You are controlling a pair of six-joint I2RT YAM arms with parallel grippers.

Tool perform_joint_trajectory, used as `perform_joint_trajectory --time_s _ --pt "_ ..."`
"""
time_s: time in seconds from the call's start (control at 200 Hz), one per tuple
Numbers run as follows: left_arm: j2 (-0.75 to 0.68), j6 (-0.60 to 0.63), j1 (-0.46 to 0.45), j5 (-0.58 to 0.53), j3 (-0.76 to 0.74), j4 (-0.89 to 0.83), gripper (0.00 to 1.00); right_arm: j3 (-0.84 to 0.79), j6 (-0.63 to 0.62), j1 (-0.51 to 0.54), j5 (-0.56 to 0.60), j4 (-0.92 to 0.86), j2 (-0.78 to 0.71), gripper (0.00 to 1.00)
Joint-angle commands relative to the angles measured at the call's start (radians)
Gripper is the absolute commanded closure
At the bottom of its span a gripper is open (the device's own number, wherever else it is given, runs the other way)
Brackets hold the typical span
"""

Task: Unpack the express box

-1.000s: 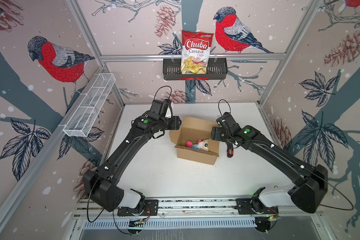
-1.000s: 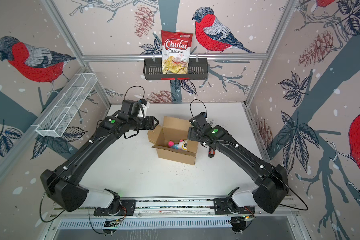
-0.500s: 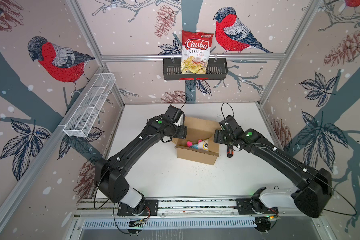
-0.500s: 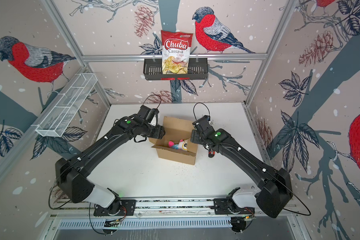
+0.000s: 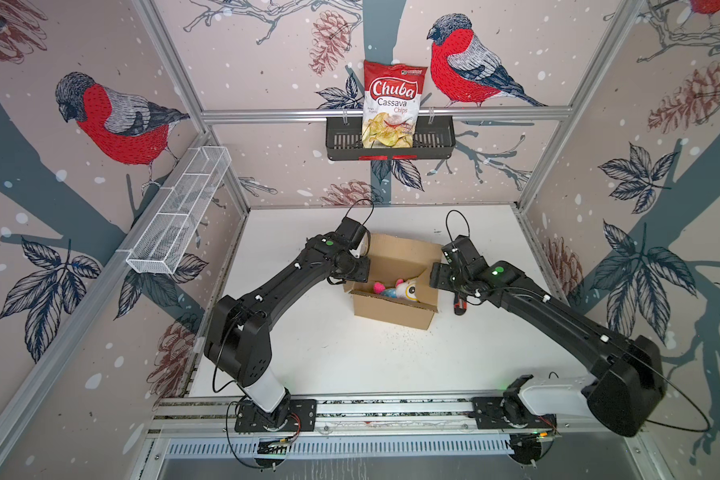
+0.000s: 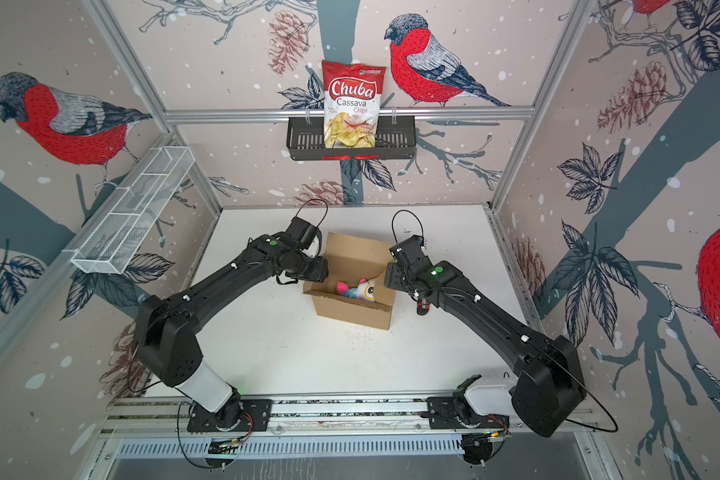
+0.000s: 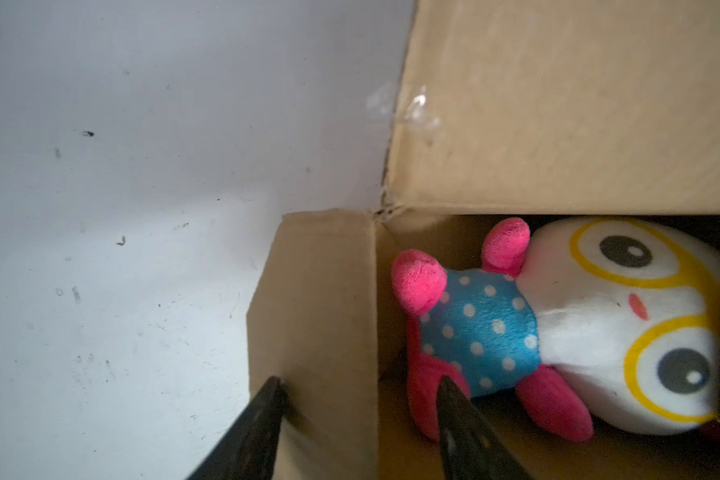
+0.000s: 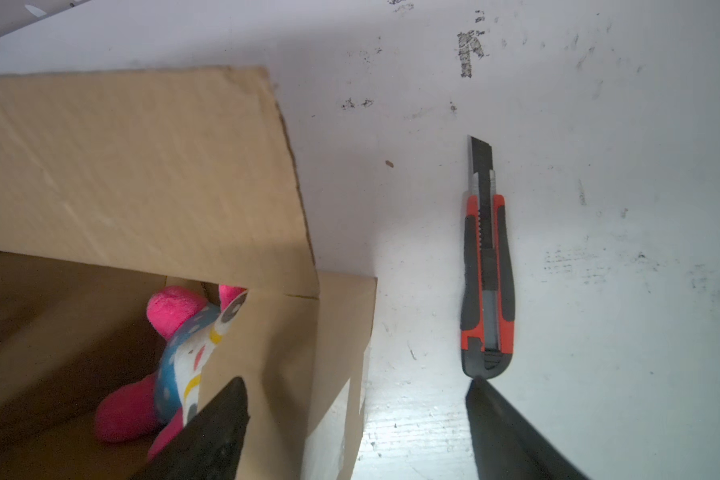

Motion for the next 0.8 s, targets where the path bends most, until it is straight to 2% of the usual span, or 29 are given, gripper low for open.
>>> perform_joint_trajectory --time_s 0.0,0.085,0.16,0.435,0.645,0.796 --pt "-0.009 -0.011 0.02 0.084 -0.034 0.061 0.52 0.003 -0.006 -0.006 -0.008 0.033 0.014 0.19" --pt "-0.01 -0.02 0.03 0.088 -0.06 0.078 0.67 0.014 -0.006 -0.004 -0.006 0.03 0.023 0.18" --pt "-0.023 -0.034 0.037 0.075 -0.079 0.091 0.75 0.028 -0.004 0.0 0.002 0.02 0.023 0.18" --pt "-0.123 -0.121 0.038 -0.075 -0.109 0.1 0.83 0.146 0.009 0.064 0.105 -0.09 0.05 0.17" --pt "-0.221 -0.178 -0.036 -0.268 -0.091 0.077 0.83 0.275 0.016 0.151 0.18 -0.164 0.136 0.16" --pt "-0.21 -0.188 -0.077 -0.368 -0.081 0.044 0.84 0.386 0.009 0.212 0.228 -0.207 0.213 0.14"
